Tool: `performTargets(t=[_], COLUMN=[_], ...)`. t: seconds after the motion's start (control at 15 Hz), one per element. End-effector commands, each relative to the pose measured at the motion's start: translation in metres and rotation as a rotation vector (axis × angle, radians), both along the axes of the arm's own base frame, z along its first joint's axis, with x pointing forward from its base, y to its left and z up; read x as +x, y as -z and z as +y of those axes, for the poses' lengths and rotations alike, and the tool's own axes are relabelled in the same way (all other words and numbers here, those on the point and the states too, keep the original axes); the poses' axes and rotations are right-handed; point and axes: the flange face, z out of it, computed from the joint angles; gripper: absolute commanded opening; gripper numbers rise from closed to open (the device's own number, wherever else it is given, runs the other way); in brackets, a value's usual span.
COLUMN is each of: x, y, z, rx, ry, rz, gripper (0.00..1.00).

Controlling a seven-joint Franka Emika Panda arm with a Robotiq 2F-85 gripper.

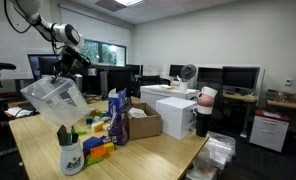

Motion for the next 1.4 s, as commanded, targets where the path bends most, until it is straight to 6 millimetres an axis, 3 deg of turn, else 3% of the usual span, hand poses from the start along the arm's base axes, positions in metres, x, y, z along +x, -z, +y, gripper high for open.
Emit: performTargets(t=[0.0, 0.73, 1.33], x=[-0.013, -0.035, -0.064], y=[-0.006, -0.016, -0.005], z=[-0.008, -0.016, -0.025], rx=[0.001, -0.042, -0.047], ry=[0.062, 0.268, 0.299], rz=[-0.027, -0.308, -0.437], gripper=[0.03, 0.04, 0.04])
